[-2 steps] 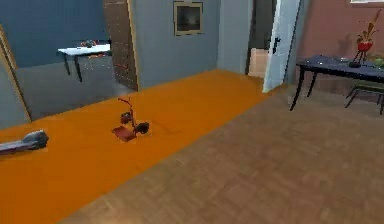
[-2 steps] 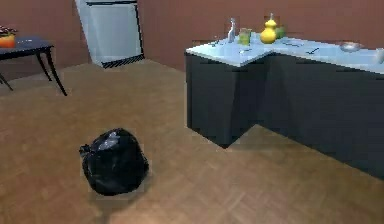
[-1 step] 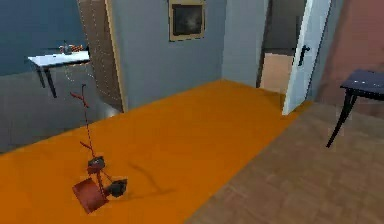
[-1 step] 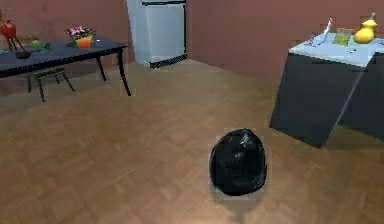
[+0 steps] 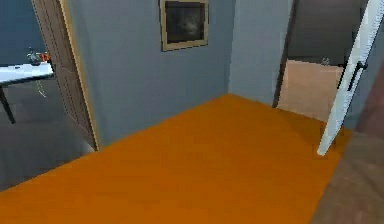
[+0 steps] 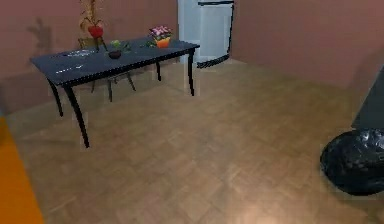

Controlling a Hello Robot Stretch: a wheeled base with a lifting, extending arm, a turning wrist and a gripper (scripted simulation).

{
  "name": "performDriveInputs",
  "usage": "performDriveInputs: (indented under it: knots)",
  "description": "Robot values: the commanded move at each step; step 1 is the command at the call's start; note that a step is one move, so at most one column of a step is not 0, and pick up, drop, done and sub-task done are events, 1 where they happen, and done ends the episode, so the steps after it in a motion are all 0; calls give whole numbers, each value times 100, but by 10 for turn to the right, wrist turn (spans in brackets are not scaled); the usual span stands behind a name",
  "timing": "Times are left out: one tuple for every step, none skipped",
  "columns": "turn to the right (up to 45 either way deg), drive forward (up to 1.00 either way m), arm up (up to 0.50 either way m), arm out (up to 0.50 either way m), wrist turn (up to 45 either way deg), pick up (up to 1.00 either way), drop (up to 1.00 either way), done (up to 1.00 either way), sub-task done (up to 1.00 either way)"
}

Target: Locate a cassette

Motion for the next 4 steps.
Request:
performDriveInputs:
  knots:
    - [-60, 0, 0, 0, 0, 0, 0, 0, 0]
    - [0, 20, 0, 0, 0, 0, 0, 0, 0]
    - [30, 0, 0, 0, 0, 0, 0, 0, 0]
    - [0, 40, 0, 0, 0, 0, 0, 0, 0]
